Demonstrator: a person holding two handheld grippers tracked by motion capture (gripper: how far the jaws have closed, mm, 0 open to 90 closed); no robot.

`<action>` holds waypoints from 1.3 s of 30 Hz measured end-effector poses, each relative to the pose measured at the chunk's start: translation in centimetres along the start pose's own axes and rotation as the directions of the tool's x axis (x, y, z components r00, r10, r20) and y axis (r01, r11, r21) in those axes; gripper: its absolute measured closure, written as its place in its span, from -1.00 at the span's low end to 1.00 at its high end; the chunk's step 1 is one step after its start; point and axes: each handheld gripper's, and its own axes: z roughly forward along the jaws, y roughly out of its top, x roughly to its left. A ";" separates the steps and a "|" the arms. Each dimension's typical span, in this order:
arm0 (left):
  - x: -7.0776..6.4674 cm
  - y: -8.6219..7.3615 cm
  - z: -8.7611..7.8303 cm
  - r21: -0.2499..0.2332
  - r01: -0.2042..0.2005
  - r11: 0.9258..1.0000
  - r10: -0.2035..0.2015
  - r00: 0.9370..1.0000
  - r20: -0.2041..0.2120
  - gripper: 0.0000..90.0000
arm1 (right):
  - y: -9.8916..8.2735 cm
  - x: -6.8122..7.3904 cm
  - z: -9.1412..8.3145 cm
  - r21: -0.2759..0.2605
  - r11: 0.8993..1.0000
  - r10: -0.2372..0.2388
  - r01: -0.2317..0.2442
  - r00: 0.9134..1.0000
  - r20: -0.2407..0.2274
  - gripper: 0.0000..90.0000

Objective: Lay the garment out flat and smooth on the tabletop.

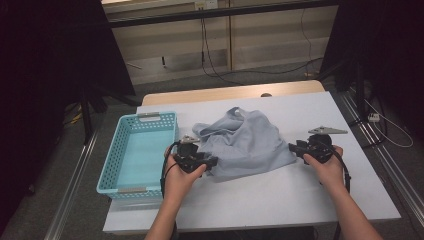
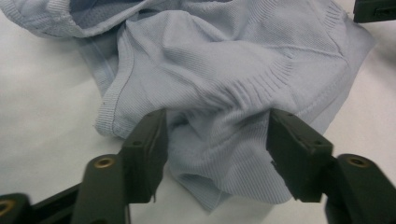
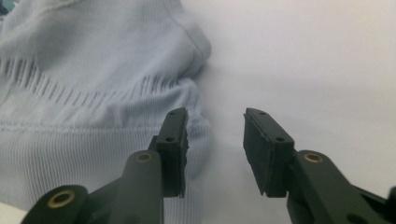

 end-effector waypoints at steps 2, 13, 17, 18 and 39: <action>0.0 0.0 -0.1 -0.003 0.001 1.000 -0.001 1.000 -0.001 -0.25 | 0.0 0.1 0.2 0.005 1.000 -0.002 0.002 1.000 -0.016 0.43; -0.1 0.0 -0.3 0.012 0.000 1.000 0.000 1.000 0.002 -0.40 | -0.2 1.0 0.6 0.076 0.996 -0.039 0.044 0.997 -0.065 0.90; -0.1 0.0 -0.6 0.014 -0.004 1.000 0.003 1.000 0.016 -0.39 | -0.7 0.6 -2.1 0.053 0.998 -0.019 0.023 0.997 -0.072 0.91; -0.2 0.1 -0.9 0.005 -0.003 1.000 0.003 1.000 0.019 -0.39 | -0.8 0.6 -2.6 0.054 0.998 -0.023 0.026 0.997 -0.068 0.91; -1.7 -1.6 0.7 0.043 -0.086 0.995 0.084 0.995 0.052 -0.20 | -3.1 0.8 -6.6 0.008 0.996 -0.088 0.088 0.996 -0.014 0.31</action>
